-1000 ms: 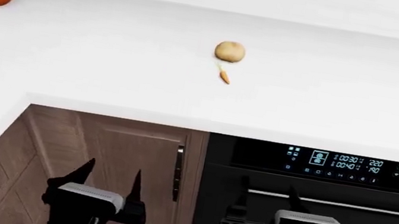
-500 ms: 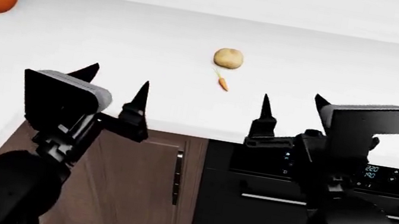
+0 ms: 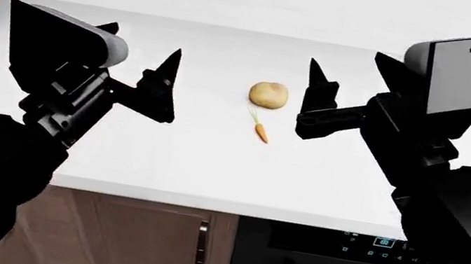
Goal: Pick the carrot, potato from the counter and place them in the cabinet. Then close the cabinet.
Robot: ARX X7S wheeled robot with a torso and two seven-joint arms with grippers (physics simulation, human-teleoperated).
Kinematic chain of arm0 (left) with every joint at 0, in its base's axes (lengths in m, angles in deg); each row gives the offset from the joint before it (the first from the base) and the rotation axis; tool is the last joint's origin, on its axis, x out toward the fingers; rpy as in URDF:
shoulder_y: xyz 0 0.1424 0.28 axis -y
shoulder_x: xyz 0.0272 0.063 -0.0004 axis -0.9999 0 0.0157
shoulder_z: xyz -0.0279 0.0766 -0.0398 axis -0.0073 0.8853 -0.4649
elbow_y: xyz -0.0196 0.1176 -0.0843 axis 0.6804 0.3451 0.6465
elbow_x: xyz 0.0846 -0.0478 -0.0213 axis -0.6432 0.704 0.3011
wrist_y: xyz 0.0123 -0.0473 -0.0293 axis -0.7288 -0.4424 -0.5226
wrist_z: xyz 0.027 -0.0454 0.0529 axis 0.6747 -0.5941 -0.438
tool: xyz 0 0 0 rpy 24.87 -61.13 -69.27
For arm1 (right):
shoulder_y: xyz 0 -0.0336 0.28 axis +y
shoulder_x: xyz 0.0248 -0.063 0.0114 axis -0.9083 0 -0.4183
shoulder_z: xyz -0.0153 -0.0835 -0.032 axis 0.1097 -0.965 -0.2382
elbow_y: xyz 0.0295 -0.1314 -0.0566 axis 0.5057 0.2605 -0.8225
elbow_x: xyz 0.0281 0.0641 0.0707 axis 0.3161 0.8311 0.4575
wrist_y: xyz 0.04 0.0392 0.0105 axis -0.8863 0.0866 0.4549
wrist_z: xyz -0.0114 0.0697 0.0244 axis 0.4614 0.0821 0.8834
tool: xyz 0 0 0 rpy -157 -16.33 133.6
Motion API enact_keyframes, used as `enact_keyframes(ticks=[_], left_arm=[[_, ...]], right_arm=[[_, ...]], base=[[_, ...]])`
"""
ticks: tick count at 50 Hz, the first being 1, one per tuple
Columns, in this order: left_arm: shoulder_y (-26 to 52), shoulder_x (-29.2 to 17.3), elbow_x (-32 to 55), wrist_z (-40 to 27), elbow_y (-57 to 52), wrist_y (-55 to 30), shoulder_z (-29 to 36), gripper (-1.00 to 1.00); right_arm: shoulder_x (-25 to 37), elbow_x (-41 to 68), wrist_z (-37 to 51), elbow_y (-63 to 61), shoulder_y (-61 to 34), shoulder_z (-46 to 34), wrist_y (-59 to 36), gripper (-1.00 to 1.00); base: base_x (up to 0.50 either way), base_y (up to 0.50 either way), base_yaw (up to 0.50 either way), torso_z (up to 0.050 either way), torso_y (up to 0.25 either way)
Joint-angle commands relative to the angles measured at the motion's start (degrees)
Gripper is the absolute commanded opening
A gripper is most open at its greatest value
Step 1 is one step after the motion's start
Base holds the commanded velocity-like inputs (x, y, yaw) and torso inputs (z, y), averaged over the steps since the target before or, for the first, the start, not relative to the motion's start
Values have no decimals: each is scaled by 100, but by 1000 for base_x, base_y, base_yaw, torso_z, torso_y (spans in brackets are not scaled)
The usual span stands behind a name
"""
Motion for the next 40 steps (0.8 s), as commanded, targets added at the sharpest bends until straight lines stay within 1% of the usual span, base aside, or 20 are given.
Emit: enact_keyframes(ticks=[1,3,5,18,24,28,40], left_arm=[[270,-88,187,80,-98,-134,-82,100],[299,-70,294,53,-84,-291,-133,100],[311,-73,349,39,-103,-365,-158,100],[188,-196,257,-11,-266,-309,-33,100],[150,-211,254,-9,-280,-270,-10,100],[132,-217,214,-12,-268,-220,45,100],[48,-275,165,26,-294,-112,159,100]], right_arm=[[-32,293,6,-90,-577,87,-734,100],[-57,342,19,-108,-639,115,-839,100],[-71,379,36,-122,-675,126,-898,100],[-129,658,210,-232,-706,212,-1167,100],[-107,772,358,-195,-710,158,-1141,100],[-87,825,438,-187,-717,138,-1129,100],[-3,1501,874,-219,-754,217,-1188,100]], base=[[383,0,0,42,121],[381,0,0,42,71],[377,0,0,0,0],[382,0,0,0,0],[373,0,0,0,0],[263,0,0,0,0],[238,0,0,0,0]])
